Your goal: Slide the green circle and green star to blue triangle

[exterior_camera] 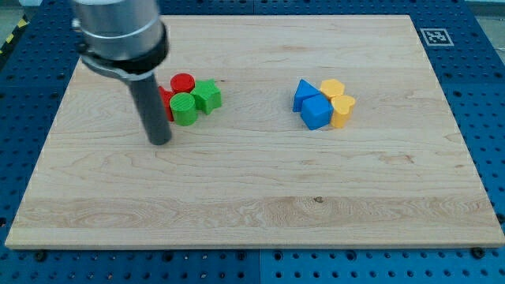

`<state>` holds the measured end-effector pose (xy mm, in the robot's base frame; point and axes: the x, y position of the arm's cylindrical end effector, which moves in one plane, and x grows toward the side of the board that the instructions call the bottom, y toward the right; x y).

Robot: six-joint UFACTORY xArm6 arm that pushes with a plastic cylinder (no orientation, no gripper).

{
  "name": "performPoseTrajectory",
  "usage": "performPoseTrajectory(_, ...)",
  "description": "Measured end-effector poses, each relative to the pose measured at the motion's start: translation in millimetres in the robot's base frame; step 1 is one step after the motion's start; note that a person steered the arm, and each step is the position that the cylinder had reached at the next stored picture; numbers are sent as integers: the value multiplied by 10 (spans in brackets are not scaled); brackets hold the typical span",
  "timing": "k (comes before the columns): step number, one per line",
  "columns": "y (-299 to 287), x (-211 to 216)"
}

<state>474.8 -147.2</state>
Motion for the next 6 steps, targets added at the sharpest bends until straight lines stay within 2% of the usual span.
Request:
performPoseTrajectory(2,36,-144)
performPoseTrajectory(4,363,-219)
performPoseTrajectory(6,523,-508)
